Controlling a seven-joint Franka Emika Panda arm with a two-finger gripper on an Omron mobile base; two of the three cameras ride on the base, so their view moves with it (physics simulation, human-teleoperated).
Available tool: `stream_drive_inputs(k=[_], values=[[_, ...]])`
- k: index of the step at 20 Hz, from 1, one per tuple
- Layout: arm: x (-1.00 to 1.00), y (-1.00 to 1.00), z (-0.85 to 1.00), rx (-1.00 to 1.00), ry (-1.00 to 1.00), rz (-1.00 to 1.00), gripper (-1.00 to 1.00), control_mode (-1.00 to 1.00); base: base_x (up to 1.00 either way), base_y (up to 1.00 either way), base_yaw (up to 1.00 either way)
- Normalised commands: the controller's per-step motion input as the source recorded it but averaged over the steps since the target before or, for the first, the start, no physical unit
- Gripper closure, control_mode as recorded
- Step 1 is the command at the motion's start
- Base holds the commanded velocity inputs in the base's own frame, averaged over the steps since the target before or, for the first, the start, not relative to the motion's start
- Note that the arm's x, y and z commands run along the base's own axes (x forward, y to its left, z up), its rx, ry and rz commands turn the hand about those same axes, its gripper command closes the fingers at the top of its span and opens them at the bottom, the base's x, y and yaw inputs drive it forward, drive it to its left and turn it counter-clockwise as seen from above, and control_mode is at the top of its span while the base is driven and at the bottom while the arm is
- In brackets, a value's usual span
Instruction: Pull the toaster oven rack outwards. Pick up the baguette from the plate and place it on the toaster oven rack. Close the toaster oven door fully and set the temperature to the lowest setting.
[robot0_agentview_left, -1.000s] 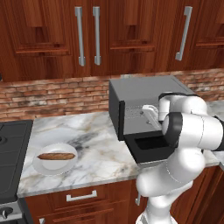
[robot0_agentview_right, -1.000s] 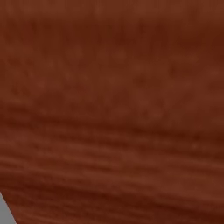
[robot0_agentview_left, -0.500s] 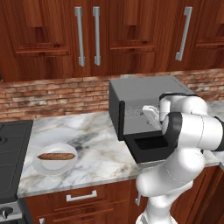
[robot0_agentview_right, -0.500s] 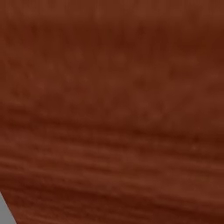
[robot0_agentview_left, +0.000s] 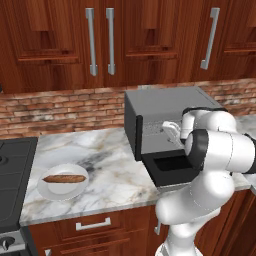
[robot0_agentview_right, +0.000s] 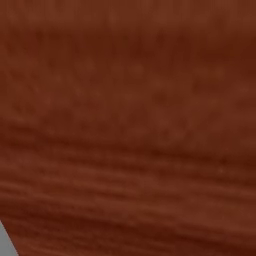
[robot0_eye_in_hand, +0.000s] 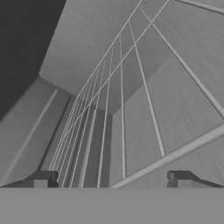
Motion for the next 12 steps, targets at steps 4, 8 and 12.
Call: stream_drive_inputs(k=[4, 8, 12], values=[[0.19, 0.01, 0.00, 0.00, 0.00, -0.12, -1.00, -1.00, 0.00, 0.00, 0.00], [0.21, 0.00, 0.07, 0.00, 0.00, -0.12, -1.00, -1.00, 0.00, 0.00, 0.00], [0.24, 0.00, 0.01, 0.00, 0.00, -0.09, -1.00, -1.00, 0.00, 0.00, 0.00]])
